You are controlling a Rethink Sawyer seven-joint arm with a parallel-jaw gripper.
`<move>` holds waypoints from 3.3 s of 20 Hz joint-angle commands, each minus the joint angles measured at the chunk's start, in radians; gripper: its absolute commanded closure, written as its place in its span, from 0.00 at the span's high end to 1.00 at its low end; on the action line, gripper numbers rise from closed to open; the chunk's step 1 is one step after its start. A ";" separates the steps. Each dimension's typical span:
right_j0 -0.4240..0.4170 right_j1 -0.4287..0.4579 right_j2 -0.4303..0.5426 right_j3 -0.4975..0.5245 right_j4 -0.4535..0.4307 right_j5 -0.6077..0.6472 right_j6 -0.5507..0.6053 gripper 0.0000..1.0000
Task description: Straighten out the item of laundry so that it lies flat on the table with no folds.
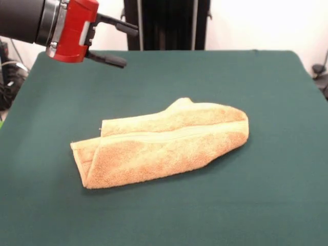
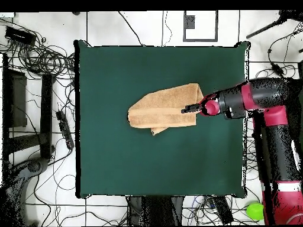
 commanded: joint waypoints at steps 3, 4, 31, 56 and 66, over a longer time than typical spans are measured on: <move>0.059 0.043 -0.060 -0.040 -0.027 0.051 -0.330 1.00; 0.060 0.039 -0.064 -0.039 -0.030 0.047 -0.320 1.00; 0.234 -0.163 -0.287 0.108 -0.513 -0.611 0.044 1.00; 0.347 -0.446 -0.445 0.098 -0.467 -0.457 -0.115 1.00; 0.359 -0.434 -0.535 0.058 -0.452 -0.404 -0.006 1.00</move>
